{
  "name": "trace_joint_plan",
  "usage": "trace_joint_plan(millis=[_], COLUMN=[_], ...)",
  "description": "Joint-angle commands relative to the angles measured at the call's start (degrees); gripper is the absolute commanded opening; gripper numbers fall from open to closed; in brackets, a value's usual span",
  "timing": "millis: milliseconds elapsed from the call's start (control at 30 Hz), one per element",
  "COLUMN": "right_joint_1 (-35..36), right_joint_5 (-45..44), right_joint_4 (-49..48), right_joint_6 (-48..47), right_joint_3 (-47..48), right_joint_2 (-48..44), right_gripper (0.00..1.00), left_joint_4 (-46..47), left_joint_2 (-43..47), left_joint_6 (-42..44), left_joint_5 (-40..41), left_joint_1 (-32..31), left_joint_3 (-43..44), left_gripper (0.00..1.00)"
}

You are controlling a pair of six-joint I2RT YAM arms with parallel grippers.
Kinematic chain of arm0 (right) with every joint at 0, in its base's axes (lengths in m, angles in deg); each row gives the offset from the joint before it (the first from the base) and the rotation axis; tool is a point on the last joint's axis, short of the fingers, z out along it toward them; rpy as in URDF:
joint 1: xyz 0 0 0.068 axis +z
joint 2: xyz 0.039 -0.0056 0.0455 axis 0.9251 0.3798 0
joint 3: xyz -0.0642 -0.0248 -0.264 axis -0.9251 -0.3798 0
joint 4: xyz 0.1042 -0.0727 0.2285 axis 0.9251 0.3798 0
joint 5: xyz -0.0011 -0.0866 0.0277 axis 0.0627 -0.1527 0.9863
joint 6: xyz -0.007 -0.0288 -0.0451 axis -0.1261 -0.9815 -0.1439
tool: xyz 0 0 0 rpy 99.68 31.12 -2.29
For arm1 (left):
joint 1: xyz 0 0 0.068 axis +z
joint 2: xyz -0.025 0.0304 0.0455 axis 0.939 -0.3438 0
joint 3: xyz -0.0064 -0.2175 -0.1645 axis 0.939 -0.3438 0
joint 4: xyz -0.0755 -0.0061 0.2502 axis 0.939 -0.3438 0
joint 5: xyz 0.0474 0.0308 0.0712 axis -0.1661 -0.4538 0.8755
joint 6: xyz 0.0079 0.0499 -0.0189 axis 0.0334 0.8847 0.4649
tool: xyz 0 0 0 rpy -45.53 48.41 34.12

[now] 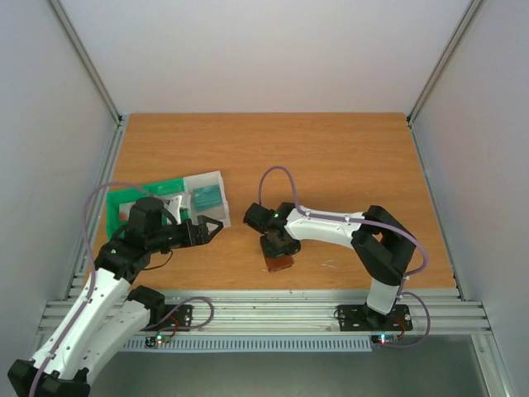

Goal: Take the credit cards out of the card holder

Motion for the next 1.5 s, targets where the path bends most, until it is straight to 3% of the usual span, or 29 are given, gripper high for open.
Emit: trace_joint_plan(millis=[0,233,633,1000,1167,1467], right_joint_1=[1.58,1.87,1.87,1.78,1.76,1.69], right_joint_5=[-5.89,-3.61,3.31,10.59,11.42,14.63], right_joint_4=[0.41,-2.19,-9.01,-14.17,-15.35,-27.05], right_joint_6=[-0.23,-0.89,-1.02,4.05,6.86,8.23], right_joint_3=[-0.17,-1.53,-4.77,-8.72,-9.76,-15.21], right_joint_2=[2.81,1.05,-7.52,-18.28,-23.71,-29.04], right_gripper=[0.2,0.02,0.01,0.01,0.01,0.01], left_joint_4=[-1.2,-0.62,-0.78,4.06,4.69,7.74], left_joint_2=[0.87,0.44,-5.58,-10.38,-11.66,-16.46], left_joint_6=[2.01,1.24,0.57,-2.28,-2.72,-3.12], left_joint_5=[1.78,1.47,0.93,-3.62,-3.45,-7.2], left_joint_1=[-0.25,-0.25,-0.25,-0.25,-0.25,-0.3], left_joint_3=[2.1,1.44,2.18,-0.51,-0.33,-2.16], left_gripper=[0.99,0.99,0.93,0.8,0.79,0.75])
